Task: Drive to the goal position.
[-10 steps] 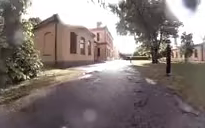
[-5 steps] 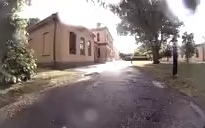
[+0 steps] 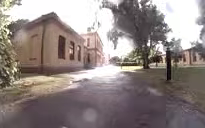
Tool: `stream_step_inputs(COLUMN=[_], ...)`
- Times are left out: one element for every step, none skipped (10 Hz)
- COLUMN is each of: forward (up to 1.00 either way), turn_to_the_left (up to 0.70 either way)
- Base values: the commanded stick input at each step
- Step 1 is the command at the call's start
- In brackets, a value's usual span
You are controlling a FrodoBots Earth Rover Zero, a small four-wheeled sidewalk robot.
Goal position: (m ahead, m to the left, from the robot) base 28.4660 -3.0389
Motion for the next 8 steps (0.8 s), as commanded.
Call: stream_step_inputs(forward=[0.85,0.85,0.85,0.85,0.85,0.85,0.85,0.85], turn_to_the_left=[0.0,0.0,0.0,0.0,0.0,0.0,0.0,0.0])
